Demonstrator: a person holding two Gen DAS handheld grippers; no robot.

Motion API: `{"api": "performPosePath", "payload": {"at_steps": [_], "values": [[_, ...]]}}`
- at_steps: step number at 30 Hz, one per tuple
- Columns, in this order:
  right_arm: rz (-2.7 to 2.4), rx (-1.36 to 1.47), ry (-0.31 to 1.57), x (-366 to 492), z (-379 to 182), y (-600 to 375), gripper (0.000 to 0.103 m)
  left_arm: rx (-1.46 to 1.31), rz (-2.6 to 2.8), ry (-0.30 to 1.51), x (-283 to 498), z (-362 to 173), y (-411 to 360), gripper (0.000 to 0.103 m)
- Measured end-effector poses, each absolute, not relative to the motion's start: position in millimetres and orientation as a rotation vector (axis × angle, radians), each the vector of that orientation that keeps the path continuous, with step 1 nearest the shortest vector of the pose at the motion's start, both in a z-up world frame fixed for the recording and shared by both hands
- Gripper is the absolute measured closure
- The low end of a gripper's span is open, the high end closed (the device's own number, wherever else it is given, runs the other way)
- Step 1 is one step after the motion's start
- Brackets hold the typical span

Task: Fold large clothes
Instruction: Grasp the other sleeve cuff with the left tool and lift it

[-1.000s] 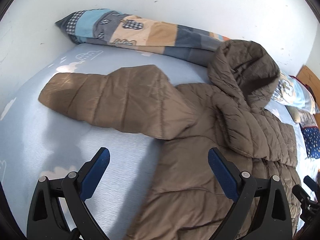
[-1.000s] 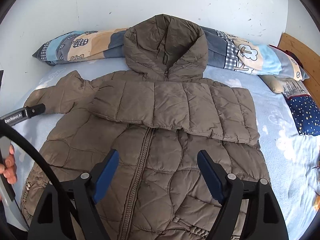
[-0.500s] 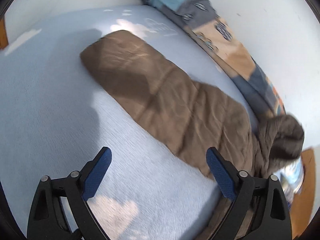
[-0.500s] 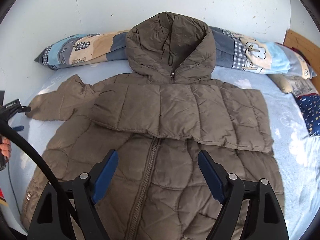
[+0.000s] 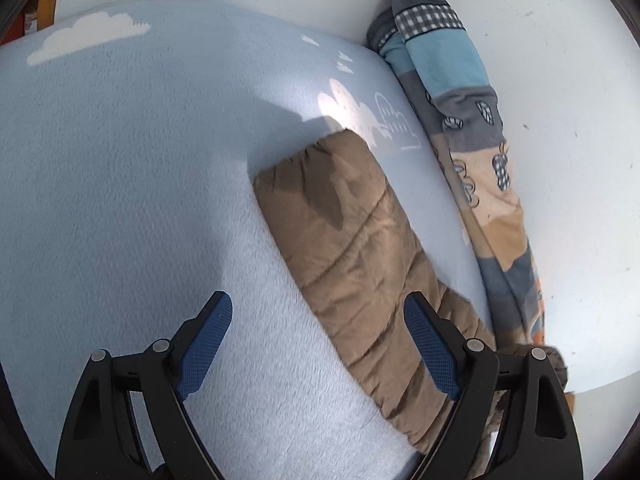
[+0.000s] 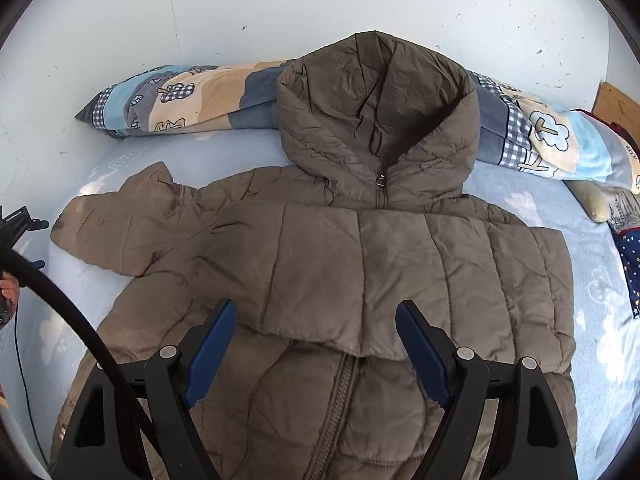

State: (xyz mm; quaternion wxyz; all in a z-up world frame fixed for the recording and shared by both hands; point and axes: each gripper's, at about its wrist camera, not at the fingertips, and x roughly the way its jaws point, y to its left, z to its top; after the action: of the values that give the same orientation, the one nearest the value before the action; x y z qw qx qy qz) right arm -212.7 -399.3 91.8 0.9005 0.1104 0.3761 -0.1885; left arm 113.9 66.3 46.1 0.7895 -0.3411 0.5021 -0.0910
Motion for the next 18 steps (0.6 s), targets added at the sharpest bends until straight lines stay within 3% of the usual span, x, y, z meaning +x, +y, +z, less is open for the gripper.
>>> {"api": "performPosePath", "payload": {"at_steps": [5, 7, 9, 15, 17, 18], "values": [[-0.343, 0.2, 0.8, -193.4, 90.2, -391.3, 0.017, -0.767, -0.206, 1.065, 136.2, 42.2, 66.8, 0.022], [-0.341, 0.168, 0.806, -186.3, 87.7, -386.5, 0.017, -0.77, -0.205, 1.075, 146.3, 36.9, 63.6, 0.037], [-0.332, 0.172, 0.806, -182.8, 85.4, -385.2, 0.017, -0.762, -0.202, 1.081, 154.6, 33.2, 61.4, 0.044], [-0.321, 0.182, 0.816, -178.2, 74.0, -384.9, 0.017, -0.777, -0.19, 1.041, 168.2, 23.8, 56.3, 0.045], [-0.325, 0.18, 0.828, -174.8, 69.9, -386.8, 0.017, -0.758, -0.179, 1.011, 166.9, 25.2, 53.7, 0.064], [-0.329, 0.182, 0.832, -172.9, 68.5, -388.5, 0.017, -0.747, -0.183, 1.001, 166.7, 26.0, 51.9, 0.079]]}}
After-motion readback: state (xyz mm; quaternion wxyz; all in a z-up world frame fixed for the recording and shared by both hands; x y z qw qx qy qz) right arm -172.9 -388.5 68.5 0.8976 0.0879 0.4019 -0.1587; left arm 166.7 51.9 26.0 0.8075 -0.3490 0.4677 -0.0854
